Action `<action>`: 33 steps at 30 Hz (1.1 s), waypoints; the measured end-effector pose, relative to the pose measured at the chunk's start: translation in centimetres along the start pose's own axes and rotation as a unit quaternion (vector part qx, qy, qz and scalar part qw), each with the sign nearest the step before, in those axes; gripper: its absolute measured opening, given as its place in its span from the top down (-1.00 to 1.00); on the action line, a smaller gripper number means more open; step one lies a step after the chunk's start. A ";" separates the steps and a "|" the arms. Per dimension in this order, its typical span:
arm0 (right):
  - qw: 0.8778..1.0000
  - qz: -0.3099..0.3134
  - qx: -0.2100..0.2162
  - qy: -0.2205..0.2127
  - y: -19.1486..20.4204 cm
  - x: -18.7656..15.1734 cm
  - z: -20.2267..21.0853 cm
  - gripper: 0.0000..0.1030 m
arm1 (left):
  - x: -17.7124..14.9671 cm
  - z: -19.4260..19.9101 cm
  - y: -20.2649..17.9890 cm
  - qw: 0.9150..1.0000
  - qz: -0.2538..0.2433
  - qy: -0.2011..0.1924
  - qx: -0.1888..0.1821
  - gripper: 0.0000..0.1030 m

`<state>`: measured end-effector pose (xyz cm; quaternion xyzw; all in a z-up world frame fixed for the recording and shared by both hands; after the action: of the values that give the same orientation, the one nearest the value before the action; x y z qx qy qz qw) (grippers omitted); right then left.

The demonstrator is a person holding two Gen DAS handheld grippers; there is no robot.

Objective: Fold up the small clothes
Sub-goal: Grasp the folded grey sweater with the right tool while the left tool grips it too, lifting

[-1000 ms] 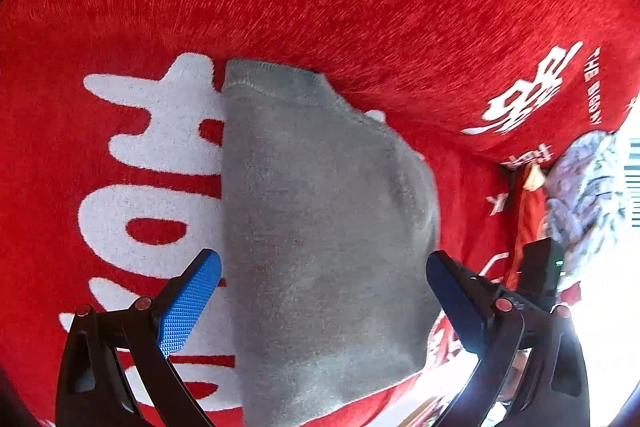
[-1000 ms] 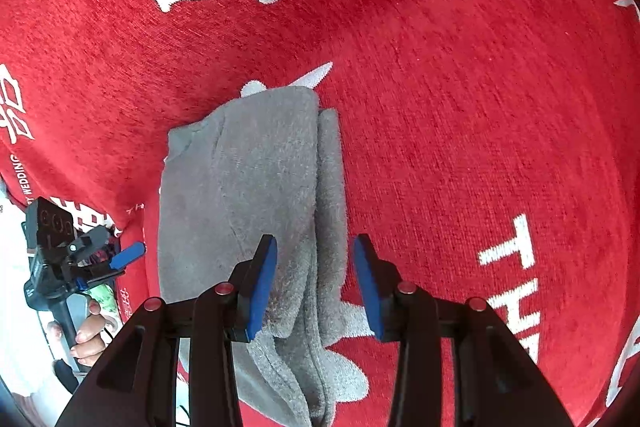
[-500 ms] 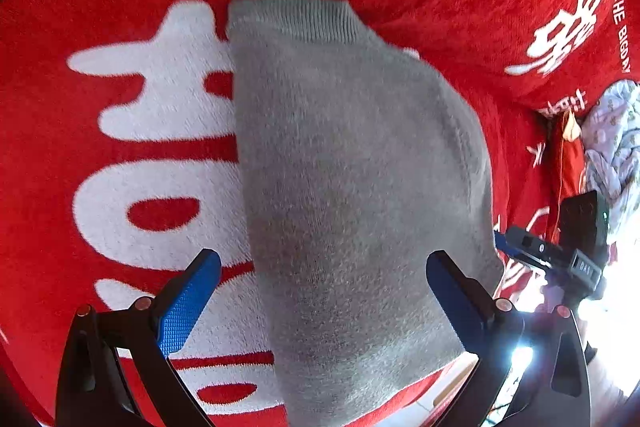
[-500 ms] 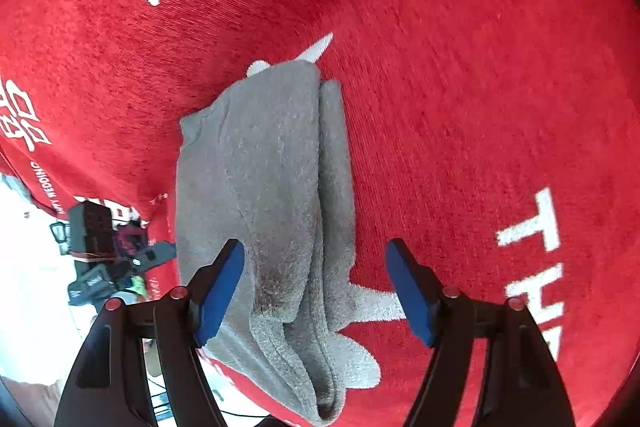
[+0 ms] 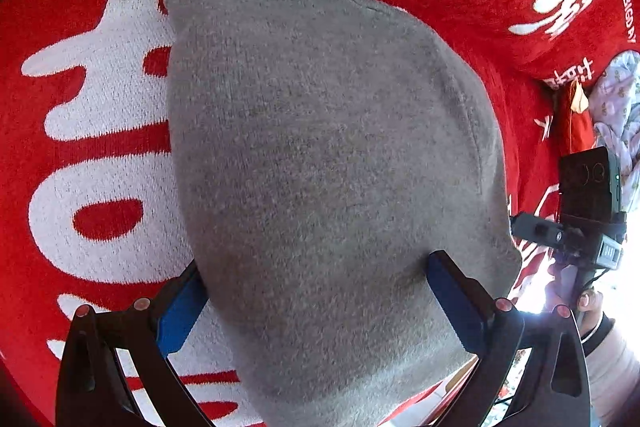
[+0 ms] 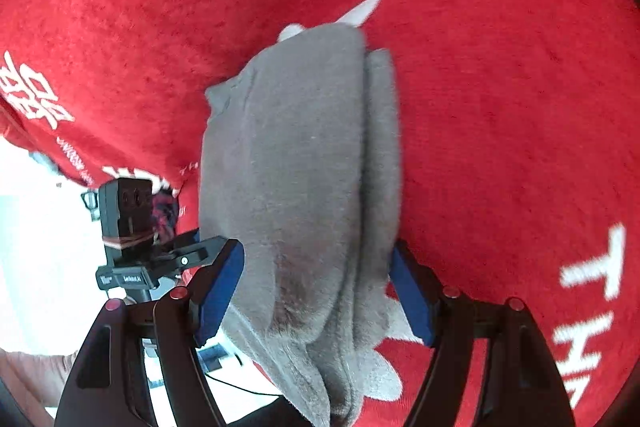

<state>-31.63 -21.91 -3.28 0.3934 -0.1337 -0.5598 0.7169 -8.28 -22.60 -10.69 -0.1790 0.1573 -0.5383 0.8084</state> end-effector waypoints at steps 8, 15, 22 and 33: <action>0.999 0.015 0.031 0.027 1.6 0.7 -2.2 -0.52 | 0.2 -0.3 0.4 1.000 -0.016 0.002 0.002 -1.00; 0.998 0.003 0.051 0.025 2.2 1.3 -3.3 -0.52 | 0.8 -1.2 -0.3 1.000 -0.025 0.004 0.017 -1.00; 0.998 -0.002 0.054 0.020 2.3 1.3 -3.4 -0.57 | 1.2 -1.6 -1.2 1.000 -0.022 -0.007 0.006 -1.00; 0.998 -0.036 0.047 0.013 2.7 0.6 -4.0 0.32 | 1.6 0.2 -0.7 0.999 -0.013 -0.028 -0.009 0.01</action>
<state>-26.98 -20.60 -4.13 0.4385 -0.1364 -0.5732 0.6787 -8.15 -24.30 -10.28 -0.2033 0.1371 -0.5423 0.8036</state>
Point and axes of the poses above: each gripper's, at about its wrist camera, not at the fingertips, and z roughly against the way its jaws point, y to its left, x to its top, the point moved 8 cm from there along -z, roughly the way its jaws point, and after that the axes turned 6 degrees about -z, right-handed, at the moved point
